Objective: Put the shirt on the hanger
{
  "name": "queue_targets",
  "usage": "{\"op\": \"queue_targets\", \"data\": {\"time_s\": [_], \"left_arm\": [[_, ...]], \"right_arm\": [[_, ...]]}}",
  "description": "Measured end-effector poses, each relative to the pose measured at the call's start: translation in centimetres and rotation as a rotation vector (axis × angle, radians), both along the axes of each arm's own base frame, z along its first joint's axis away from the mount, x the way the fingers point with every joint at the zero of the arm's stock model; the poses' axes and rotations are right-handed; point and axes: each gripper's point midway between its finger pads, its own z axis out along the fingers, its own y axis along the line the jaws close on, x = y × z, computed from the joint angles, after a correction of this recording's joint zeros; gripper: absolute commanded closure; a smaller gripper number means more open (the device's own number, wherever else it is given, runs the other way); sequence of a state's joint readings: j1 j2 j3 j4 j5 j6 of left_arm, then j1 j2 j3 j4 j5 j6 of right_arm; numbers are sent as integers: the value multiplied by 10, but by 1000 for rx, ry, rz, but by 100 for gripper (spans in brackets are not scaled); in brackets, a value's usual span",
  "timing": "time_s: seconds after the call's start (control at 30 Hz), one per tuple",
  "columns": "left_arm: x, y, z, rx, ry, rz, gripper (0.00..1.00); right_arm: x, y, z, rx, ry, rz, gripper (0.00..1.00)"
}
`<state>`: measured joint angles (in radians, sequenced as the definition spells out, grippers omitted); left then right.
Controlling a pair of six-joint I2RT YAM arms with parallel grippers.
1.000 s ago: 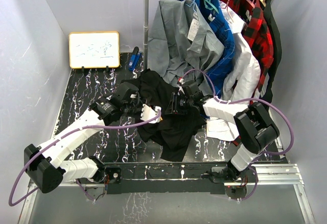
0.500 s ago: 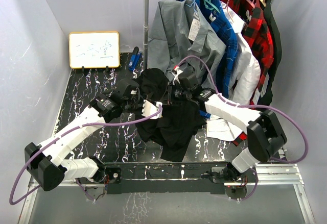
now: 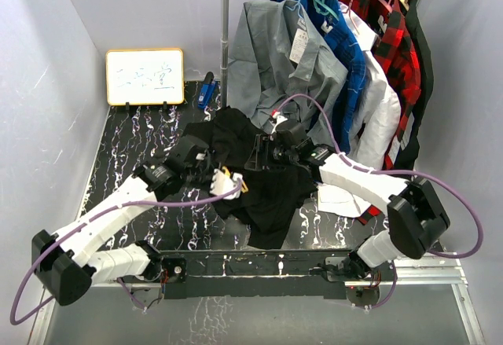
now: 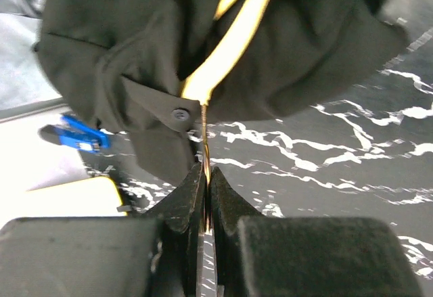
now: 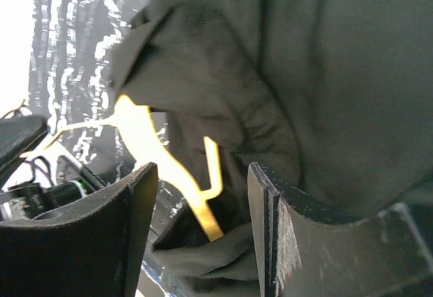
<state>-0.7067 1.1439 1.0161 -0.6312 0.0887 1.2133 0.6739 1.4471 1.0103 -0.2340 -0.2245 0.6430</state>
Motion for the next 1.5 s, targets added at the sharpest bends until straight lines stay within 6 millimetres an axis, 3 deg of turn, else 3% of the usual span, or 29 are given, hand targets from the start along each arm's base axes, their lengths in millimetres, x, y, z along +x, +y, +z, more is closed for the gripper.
{"op": "queue_targets", "data": {"time_s": [0.1,0.23,0.53,0.8,1.13,1.2,1.5], "left_arm": [[-22,19,-27,35,31,-15,100],[-43,38,-58,59,47,-11,100],[-49,52,-91,74,20,12,100],[-51,55,-98,82,25,19,100],[-50,55,-98,82,24,19,100],[-50,55,-99,83,26,19,100],[-48,53,-99,90,33,19,100]], "right_arm": [[0,-3,-26,-45,42,-8,43],[1,-2,-45,-72,75,-8,42],[1,16,-61,-29,100,60,44],[-15,6,-101,-91,153,102,40],[-5,-9,-102,-186,55,109,38],[-4,-10,-102,-192,45,118,44],[-15,1,-113,-146,99,178,94]]}}
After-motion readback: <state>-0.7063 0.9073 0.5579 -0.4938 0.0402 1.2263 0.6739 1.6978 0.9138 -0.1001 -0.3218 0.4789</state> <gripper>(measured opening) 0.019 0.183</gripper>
